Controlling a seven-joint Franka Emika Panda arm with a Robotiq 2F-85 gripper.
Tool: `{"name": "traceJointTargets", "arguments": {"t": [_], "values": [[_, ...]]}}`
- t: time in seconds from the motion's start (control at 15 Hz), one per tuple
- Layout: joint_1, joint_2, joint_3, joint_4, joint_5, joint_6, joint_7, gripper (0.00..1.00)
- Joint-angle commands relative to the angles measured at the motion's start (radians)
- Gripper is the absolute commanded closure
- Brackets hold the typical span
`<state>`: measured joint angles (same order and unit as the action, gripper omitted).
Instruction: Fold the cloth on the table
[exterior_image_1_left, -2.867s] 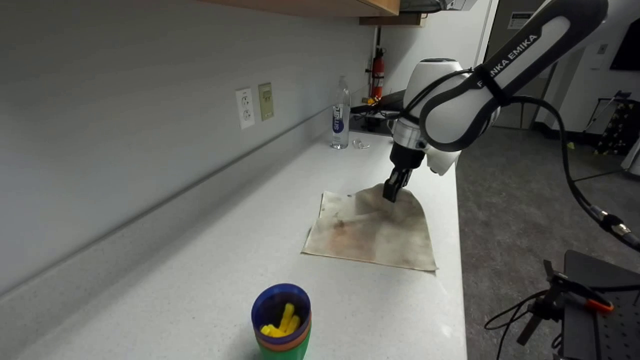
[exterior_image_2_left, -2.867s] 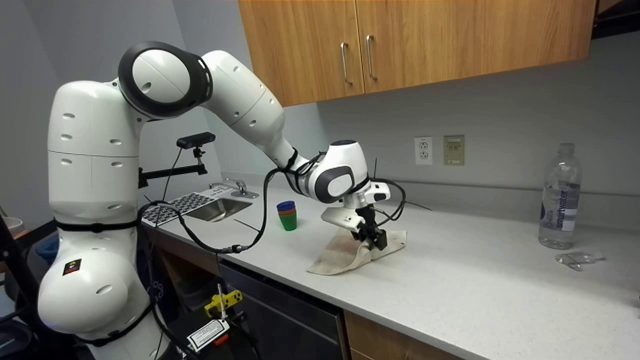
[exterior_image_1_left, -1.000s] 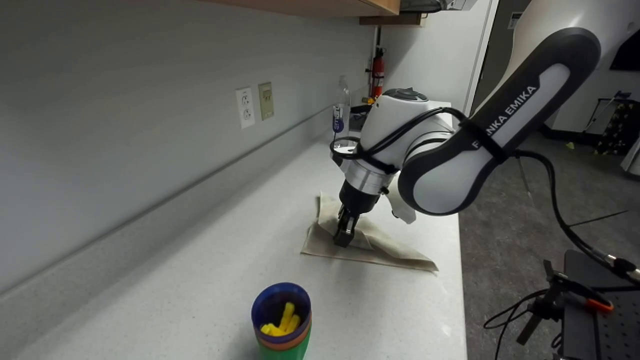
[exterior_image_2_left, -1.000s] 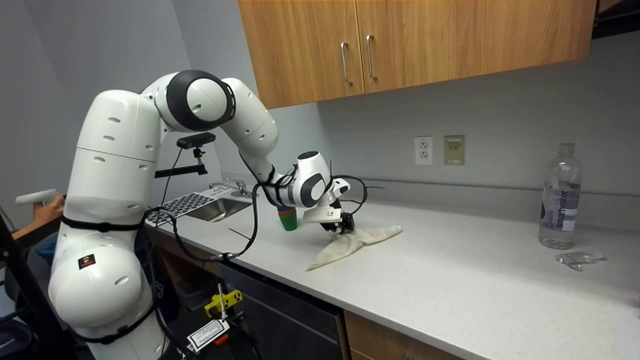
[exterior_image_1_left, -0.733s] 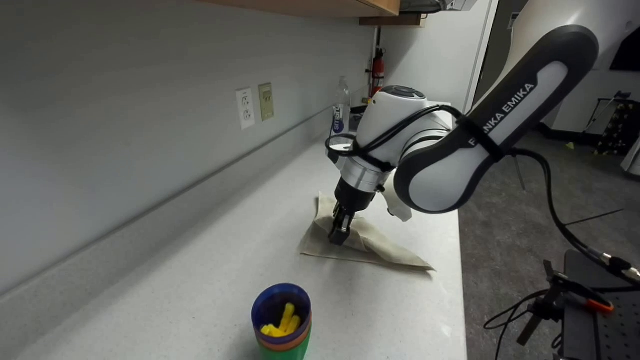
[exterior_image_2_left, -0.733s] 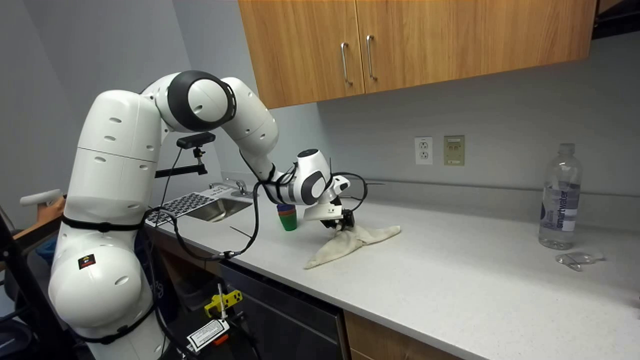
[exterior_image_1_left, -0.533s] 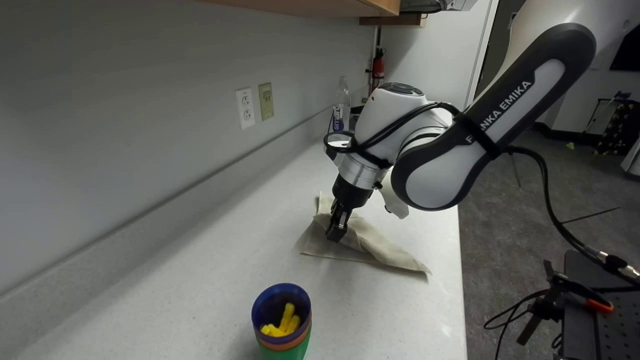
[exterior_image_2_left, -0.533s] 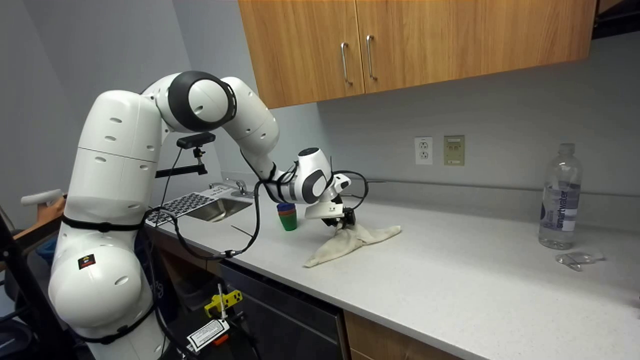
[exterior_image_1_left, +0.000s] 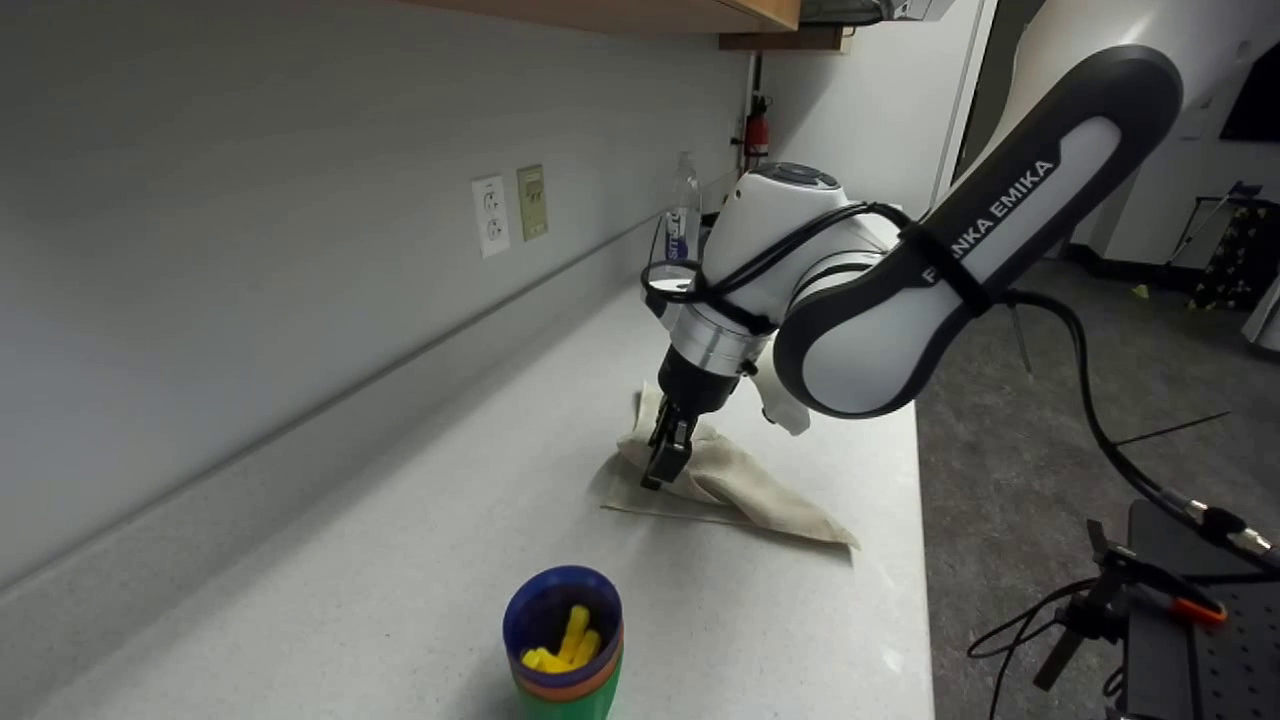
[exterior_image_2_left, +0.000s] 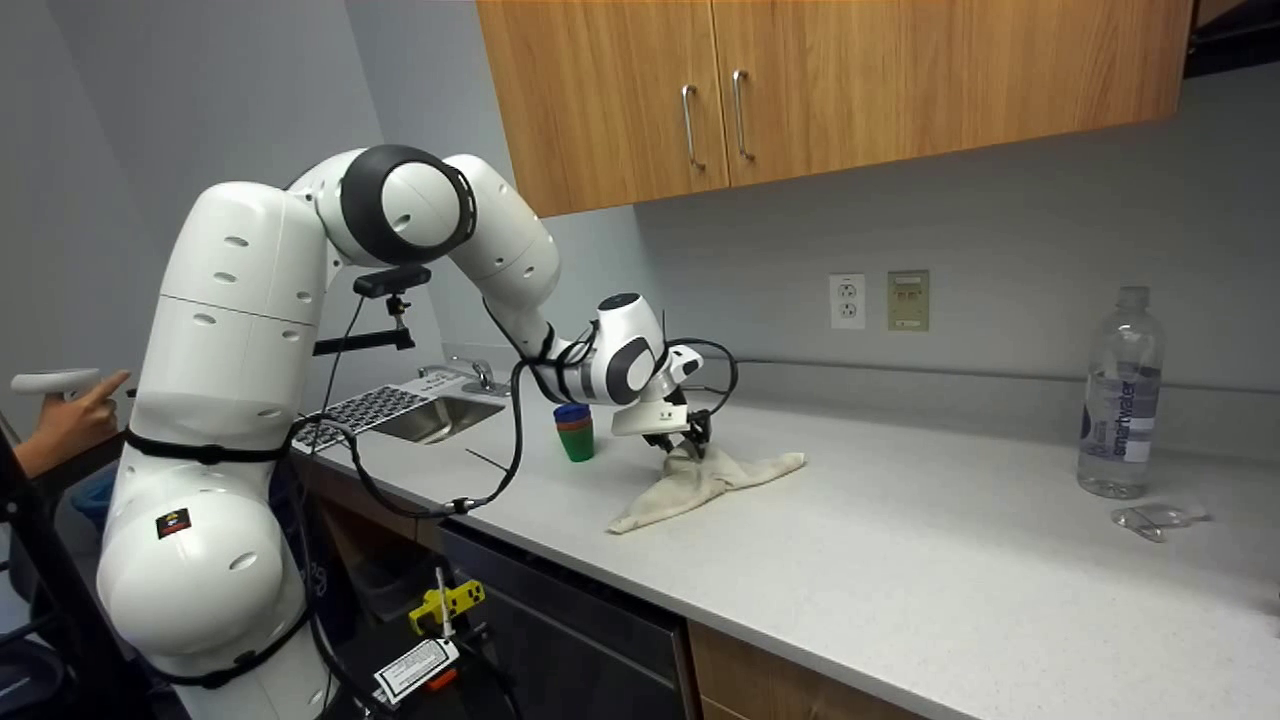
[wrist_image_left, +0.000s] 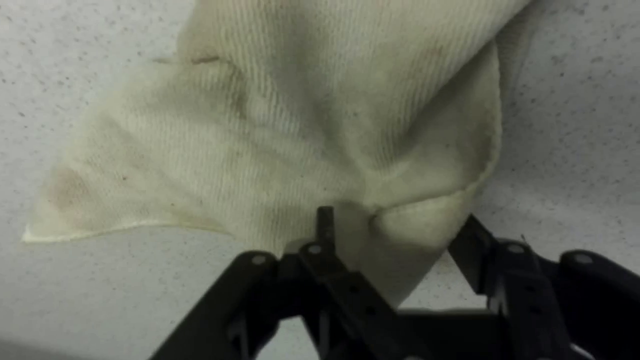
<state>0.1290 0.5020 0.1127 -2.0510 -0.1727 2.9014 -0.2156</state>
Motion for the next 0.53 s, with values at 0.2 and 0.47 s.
{"name": "traceJointTargets", "arguments": {"t": [0.2, 0.47], "values": [[0.004, -0.077, 0.021, -0.025, 0.026, -0.198, 0.034, 0.0], [0.014, -0.155, 0.022, -0.062, 0.024, -0.318, 0.065, 0.0]]}}
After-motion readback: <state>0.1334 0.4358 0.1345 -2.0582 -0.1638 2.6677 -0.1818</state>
